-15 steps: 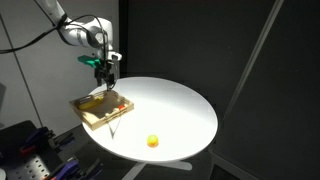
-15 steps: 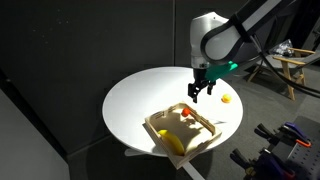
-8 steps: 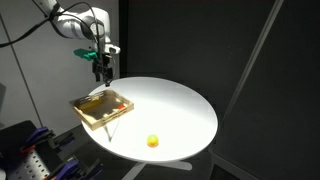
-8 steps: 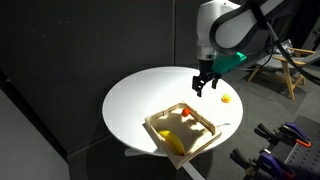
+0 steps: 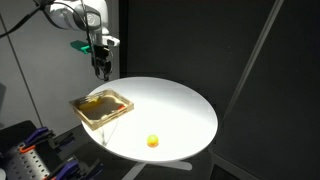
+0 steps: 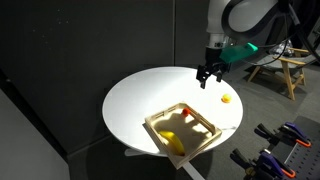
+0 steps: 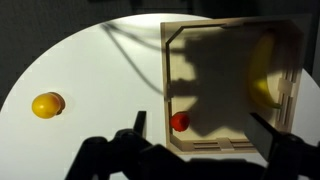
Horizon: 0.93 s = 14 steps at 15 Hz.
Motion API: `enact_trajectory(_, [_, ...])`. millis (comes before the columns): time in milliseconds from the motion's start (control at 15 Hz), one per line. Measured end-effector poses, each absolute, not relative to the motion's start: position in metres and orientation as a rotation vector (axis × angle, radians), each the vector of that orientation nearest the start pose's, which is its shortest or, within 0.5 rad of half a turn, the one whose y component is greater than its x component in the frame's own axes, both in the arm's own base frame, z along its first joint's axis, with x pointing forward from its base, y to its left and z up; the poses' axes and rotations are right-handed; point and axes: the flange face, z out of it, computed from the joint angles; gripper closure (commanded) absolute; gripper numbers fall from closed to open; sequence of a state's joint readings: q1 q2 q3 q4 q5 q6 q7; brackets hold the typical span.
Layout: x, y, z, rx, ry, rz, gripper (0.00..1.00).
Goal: Put the banana in the box
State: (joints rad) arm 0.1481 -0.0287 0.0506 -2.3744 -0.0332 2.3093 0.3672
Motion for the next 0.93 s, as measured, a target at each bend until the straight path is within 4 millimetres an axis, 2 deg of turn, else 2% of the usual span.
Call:
enact_trajectory(400, [0.466,0.092,0.361,-3.122,0.283,-0.013,0.00])
enact_trajectory(933, [0.442,0.087,0.398,-3.119,0.238,0.059,0.00])
